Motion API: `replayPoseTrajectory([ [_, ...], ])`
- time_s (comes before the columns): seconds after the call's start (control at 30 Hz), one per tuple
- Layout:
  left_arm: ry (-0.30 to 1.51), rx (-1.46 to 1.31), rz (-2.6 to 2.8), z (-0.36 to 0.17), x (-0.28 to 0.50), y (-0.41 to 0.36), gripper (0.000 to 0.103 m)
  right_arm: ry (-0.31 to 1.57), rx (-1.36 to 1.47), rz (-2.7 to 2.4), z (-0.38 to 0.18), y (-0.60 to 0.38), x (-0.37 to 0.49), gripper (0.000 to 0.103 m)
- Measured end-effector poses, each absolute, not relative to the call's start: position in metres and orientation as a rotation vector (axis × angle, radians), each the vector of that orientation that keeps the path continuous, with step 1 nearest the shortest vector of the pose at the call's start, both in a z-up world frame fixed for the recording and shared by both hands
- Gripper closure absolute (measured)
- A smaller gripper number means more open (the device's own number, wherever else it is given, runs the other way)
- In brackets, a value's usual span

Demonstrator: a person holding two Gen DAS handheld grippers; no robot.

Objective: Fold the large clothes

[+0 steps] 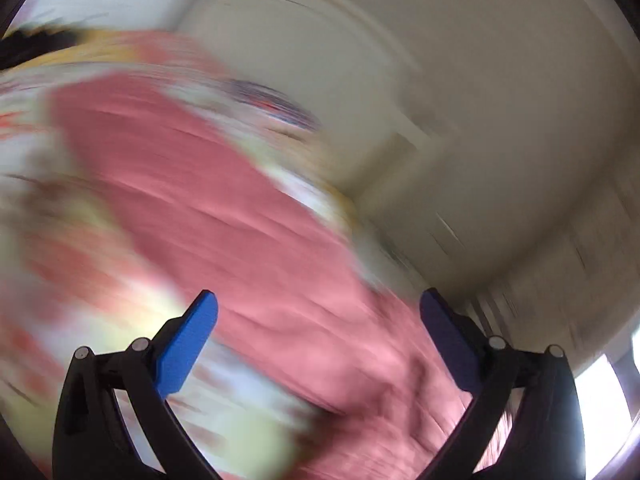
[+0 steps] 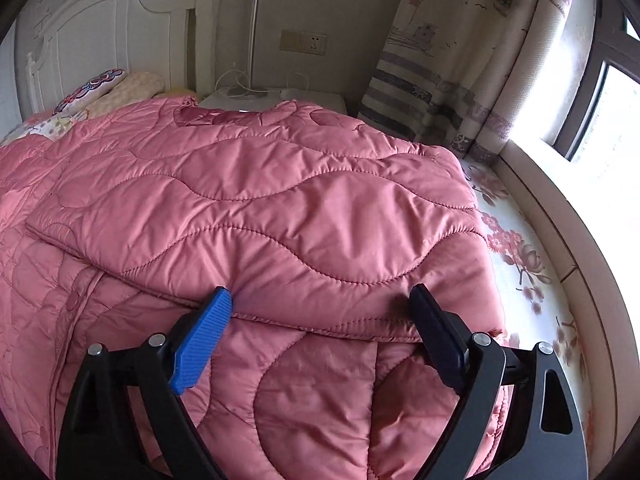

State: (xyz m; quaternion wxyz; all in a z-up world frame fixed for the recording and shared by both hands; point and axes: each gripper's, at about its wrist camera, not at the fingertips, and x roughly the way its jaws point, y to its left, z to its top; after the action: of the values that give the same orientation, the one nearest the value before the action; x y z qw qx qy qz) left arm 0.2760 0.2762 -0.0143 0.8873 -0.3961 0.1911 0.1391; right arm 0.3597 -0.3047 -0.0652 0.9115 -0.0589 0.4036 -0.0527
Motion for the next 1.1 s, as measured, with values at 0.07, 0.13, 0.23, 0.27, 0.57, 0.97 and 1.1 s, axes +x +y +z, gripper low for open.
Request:
replayPoseTrajectory([
  [0.07,0.4,-0.9,0.459,-0.024,0.263,0.33,0.004,0.83,-0.119,-0.106,-0.065,-0.304,0.36,0.017],
  [0.13,0.388,-0.982,0.514,-0.035,0.258,0.369,0.004,0.827,-0.103,-0.097,-0.063,-0.303,0.354,0.017],
  [0.23,0.382,-1.007,0.481,-0.038,0.27,0.404,0.005,0.83,-0.081,-0.088,-0.063,-0.304,0.353,0.017],
  [0.27,0.398,-0.99,0.458,-0.036,0.282,0.411,0.005,0.83,-0.079,-0.087,-0.062,-0.304,0.353,0.017],
  [0.57,0.311,-0.893,0.256,0.04,0.328,0.315,0.096,0.626,0.108,-0.073,-0.038,-0.329,0.326,0.017],
  [0.97,0.499,-0.138,-0.413,0.055,0.377,-0.084,0.068,0.343,0.376,-0.125,-0.021,-0.386,0.292,0.017],
  [1.1,0.718,-0.126,-0.532,-0.006,0.386,-0.119,0.041,0.375,0.478,-0.159,-0.029,-0.408,0.296,0.017],
])
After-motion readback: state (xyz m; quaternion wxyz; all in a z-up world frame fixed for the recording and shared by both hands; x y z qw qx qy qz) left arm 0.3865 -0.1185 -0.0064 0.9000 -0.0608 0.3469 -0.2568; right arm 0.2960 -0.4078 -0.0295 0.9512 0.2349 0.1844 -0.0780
